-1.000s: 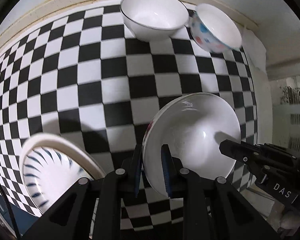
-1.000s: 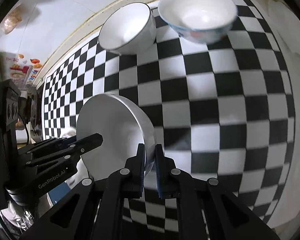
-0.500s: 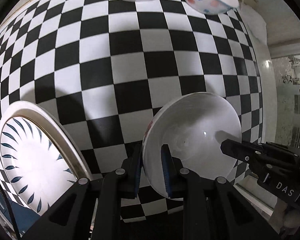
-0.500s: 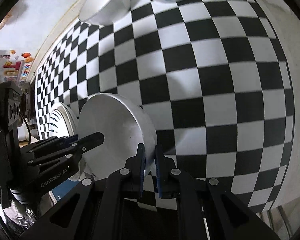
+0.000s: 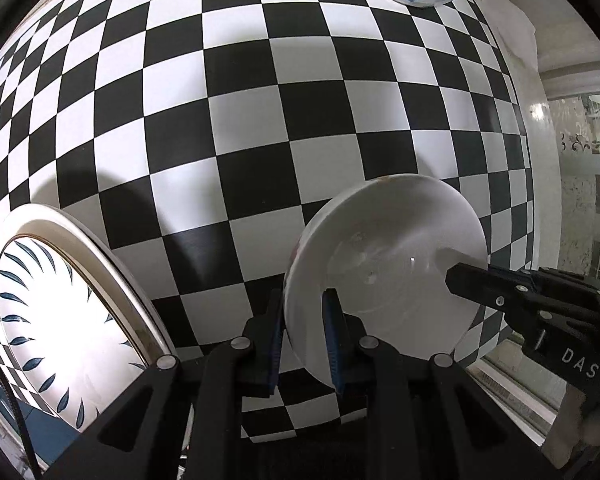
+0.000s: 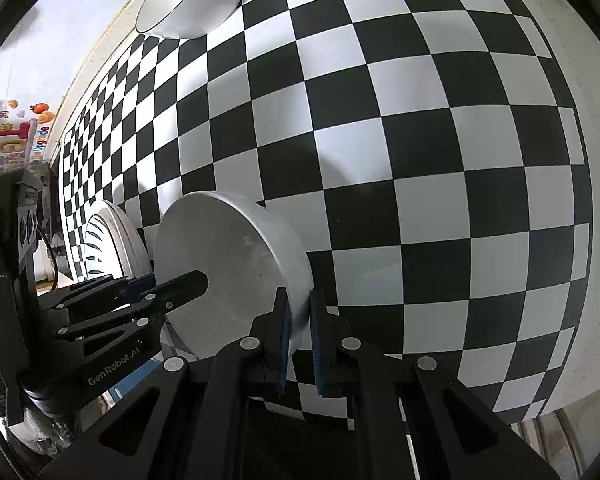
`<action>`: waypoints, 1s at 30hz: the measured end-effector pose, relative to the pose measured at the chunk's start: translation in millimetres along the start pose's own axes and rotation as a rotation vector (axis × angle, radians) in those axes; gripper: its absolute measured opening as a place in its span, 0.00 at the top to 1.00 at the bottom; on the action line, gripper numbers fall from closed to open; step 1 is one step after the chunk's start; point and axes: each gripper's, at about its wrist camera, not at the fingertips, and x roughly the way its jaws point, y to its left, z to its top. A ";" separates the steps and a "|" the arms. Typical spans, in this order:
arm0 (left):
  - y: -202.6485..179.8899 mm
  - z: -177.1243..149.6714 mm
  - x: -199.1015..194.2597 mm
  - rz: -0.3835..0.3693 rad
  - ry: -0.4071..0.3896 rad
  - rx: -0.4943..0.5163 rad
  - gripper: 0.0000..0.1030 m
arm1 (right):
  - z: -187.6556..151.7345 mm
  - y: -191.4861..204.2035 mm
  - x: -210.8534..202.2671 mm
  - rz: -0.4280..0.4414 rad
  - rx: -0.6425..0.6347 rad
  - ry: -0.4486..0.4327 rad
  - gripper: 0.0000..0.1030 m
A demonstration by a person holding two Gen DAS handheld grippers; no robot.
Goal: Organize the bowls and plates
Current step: 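Lift the white bowl with both grippers toward the other white bowl, then lower the white bowl into the other white bowl with both grippers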
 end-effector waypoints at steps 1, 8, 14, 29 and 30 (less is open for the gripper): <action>1.0 0.5 -1.4 0.003 0.004 -0.009 0.83 | -0.1 -0.5 0.4 0.001 0.003 0.005 0.89; 32.8 14.2 -66.9 -0.019 -0.104 -0.102 0.79 | 15.0 -8.9 -34.1 0.041 0.052 -0.010 0.88; 64.2 82.6 -125.6 -0.048 -0.220 -0.160 0.71 | 75.3 26.9 -95.7 0.122 0.012 -0.157 0.75; 98.8 208.8 -72.2 -0.172 -0.090 -0.309 0.71 | 302.0 137.5 -62.4 -0.116 -0.273 -0.055 0.75; 98.9 210.6 -68.9 -0.180 -0.082 -0.315 0.71 | 308.2 137.5 -55.2 -0.124 -0.277 -0.041 0.75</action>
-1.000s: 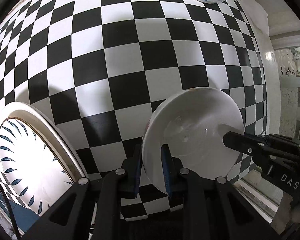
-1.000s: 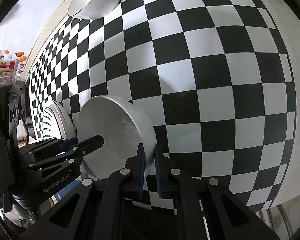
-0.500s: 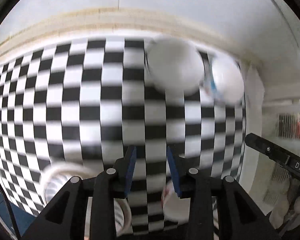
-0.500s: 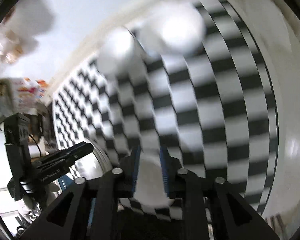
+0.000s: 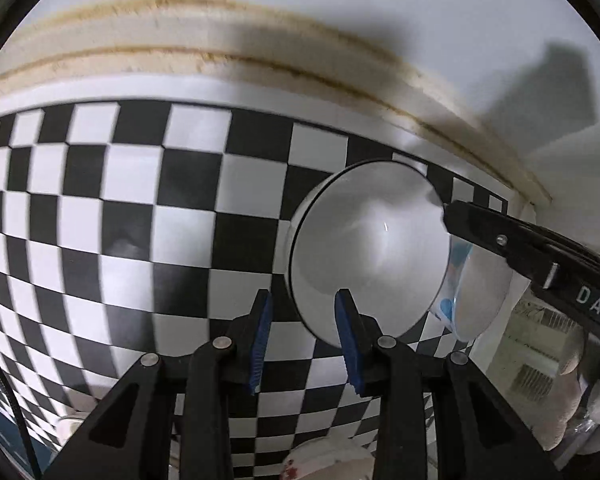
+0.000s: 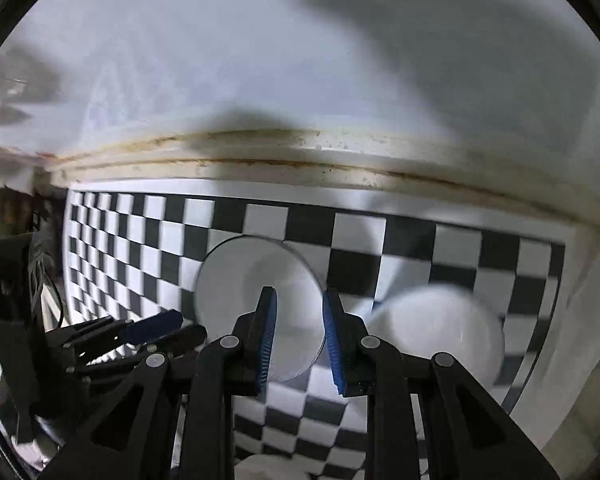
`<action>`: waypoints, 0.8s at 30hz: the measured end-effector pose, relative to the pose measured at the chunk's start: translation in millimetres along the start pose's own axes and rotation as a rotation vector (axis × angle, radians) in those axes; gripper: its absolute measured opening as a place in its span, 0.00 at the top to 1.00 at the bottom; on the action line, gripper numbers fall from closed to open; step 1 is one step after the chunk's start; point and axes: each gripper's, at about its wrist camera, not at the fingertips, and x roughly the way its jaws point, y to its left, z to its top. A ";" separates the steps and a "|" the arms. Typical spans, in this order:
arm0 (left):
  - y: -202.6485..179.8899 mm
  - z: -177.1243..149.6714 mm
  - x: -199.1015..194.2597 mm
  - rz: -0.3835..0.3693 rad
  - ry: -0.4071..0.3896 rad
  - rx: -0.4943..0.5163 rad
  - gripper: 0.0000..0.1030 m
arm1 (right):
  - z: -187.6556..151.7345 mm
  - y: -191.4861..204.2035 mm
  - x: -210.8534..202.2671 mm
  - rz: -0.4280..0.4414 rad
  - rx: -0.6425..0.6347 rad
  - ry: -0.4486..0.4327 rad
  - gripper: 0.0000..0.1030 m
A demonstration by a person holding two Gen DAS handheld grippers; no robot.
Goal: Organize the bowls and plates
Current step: 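Lower the white bowl into the other white bowl with both grippers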
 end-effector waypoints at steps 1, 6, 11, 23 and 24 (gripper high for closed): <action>1.1 1.8 5.1 -0.005 0.009 -0.008 0.71 | 2.2 -2.2 6.6 -0.005 -0.011 0.015 0.75; 3.8 4.2 14.8 0.017 -0.005 -0.014 0.74 | 11.3 -9.1 37.0 -0.021 -0.024 0.075 0.76; -3.9 2.4 21.8 0.036 -0.026 0.000 0.82 | 12.5 -15.8 49.1 -0.012 -0.020 0.078 0.86; -15.7 -0.8 -0.1 0.080 -0.041 0.045 0.82 | -1.6 -12.6 38.2 -0.003 -0.013 0.062 0.88; -17.0 -1.5 -2.4 0.081 -0.045 0.050 0.82 | -3.2 -11.1 34.8 -0.002 -0.015 0.057 0.88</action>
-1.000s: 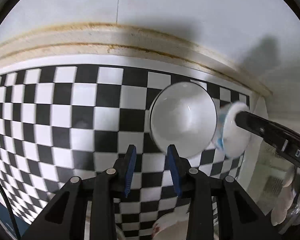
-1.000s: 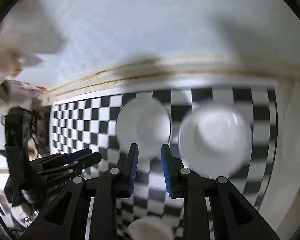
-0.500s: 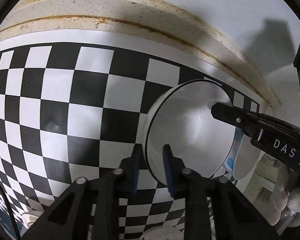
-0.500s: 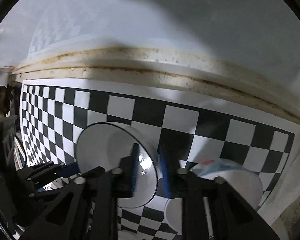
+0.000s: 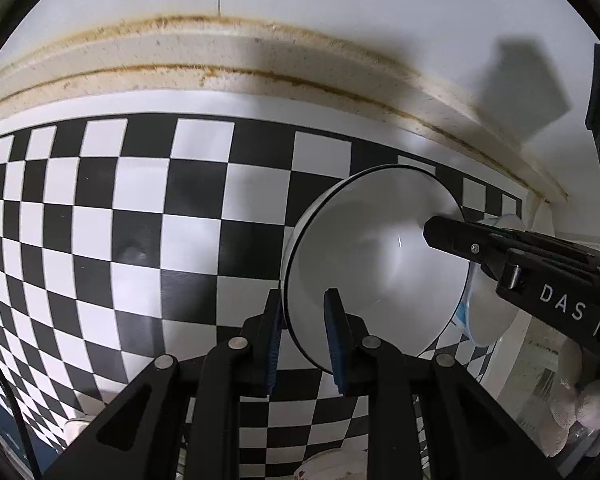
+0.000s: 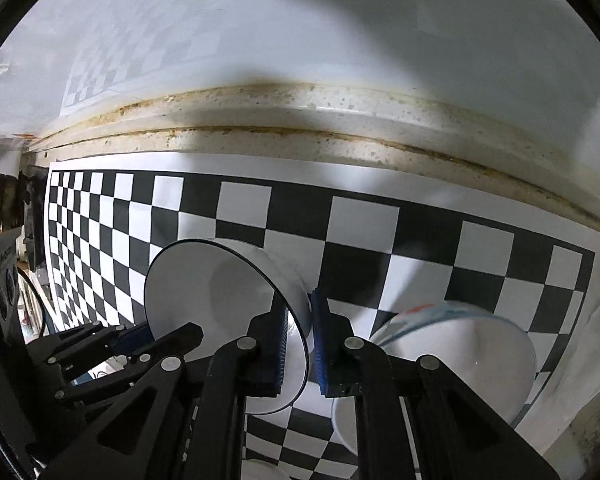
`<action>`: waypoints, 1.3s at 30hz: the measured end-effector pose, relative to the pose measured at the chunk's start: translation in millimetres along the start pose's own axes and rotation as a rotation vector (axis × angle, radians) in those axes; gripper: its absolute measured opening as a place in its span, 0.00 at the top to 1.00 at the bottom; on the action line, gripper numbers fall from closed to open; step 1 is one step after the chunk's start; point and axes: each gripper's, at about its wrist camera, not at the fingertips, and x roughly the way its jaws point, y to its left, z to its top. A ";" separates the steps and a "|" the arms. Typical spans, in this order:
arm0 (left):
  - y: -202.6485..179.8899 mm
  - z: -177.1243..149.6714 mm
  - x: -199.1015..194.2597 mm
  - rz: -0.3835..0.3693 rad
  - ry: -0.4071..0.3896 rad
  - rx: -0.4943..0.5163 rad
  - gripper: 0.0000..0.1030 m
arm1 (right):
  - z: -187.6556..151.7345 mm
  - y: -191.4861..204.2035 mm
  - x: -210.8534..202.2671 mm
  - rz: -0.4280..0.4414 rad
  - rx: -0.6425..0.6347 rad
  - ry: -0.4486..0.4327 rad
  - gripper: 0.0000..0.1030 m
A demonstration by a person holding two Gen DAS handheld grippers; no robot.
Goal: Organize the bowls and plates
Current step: 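Lower the white bowl into the other white bowl with both grippers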
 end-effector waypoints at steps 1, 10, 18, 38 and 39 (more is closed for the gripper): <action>-1.0 -2.4 -3.9 0.001 -0.005 0.005 0.82 | -1.4 2.1 -2.2 0.001 0.000 -0.004 0.88; -0.4 -24.1 -40.1 -0.001 -0.054 0.049 0.82 | -28.7 17.4 -42.9 0.010 -0.011 -0.057 0.88; 5.2 -69.9 -70.3 -0.001 -0.084 0.113 0.82 | -82.3 29.9 -72.4 0.027 -0.002 -0.106 0.89; -16.3 -205.1 -35.5 -0.006 0.043 0.289 0.82 | -295.1 14.8 -33.4 0.084 0.169 -0.091 0.90; -17.8 -207.3 -33.5 -0.004 0.046 0.295 0.82 | -301.8 12.8 -28.3 0.082 0.177 -0.084 0.90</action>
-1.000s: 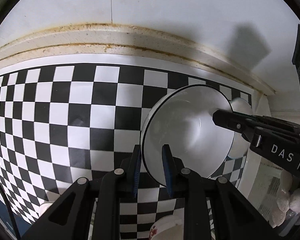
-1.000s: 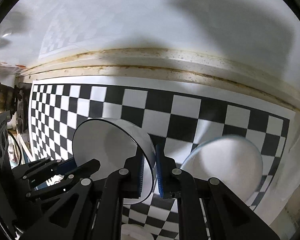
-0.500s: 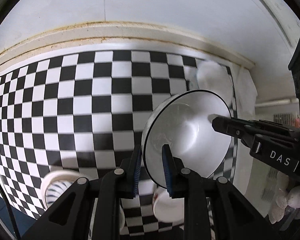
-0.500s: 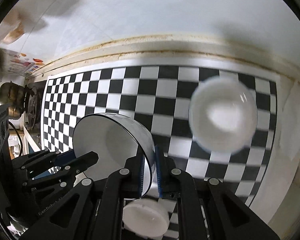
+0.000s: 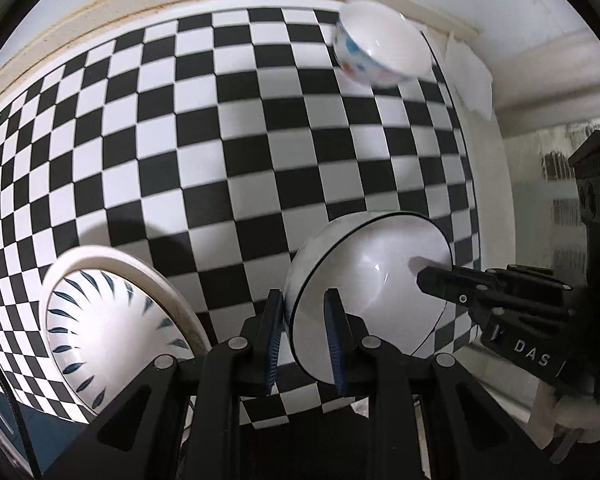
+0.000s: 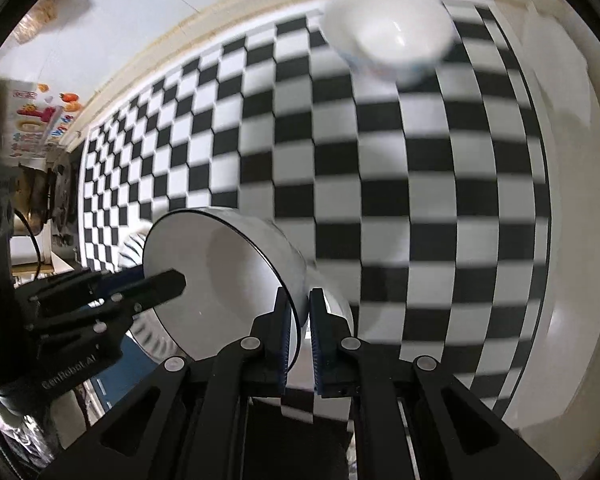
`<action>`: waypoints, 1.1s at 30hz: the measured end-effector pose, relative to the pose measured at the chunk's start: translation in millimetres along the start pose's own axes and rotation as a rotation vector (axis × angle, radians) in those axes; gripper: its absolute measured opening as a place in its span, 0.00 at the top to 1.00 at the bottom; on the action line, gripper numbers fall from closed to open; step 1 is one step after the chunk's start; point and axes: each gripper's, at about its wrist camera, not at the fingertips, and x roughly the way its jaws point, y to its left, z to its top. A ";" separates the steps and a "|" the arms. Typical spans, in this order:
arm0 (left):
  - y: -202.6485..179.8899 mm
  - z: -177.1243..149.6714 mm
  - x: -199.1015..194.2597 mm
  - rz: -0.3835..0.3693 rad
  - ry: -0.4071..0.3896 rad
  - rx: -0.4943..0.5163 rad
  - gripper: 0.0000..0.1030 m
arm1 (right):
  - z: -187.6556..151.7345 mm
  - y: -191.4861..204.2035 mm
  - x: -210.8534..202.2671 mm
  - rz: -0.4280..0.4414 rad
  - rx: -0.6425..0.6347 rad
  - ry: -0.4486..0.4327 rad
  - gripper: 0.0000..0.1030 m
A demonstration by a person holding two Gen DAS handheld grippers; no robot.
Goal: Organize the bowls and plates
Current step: 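Lower the white bowl into the other white bowl with both grippers, then grip the nested white bowls with both grippers and lift them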
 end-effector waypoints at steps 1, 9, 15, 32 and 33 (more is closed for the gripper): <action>-2.5 -1.8 2.1 0.004 0.003 0.009 0.82 | -8.0 -4.4 4.9 -0.002 0.012 0.009 0.90; -15.3 -12.1 18.4 0.066 0.029 0.059 0.82 | -33.5 -22.1 22.0 -0.005 0.050 0.041 0.90; -16.2 -13.4 28.5 0.091 0.040 0.059 0.82 | -35.1 -23.1 31.8 -0.005 0.057 0.070 0.90; -12.8 -11.3 31.6 0.094 0.063 0.029 0.82 | -25.3 -21.7 40.3 -0.005 0.052 0.122 0.87; -11.8 -12.2 25.8 0.090 0.057 0.027 0.82 | -24.9 -21.2 39.2 -0.004 0.051 0.123 0.87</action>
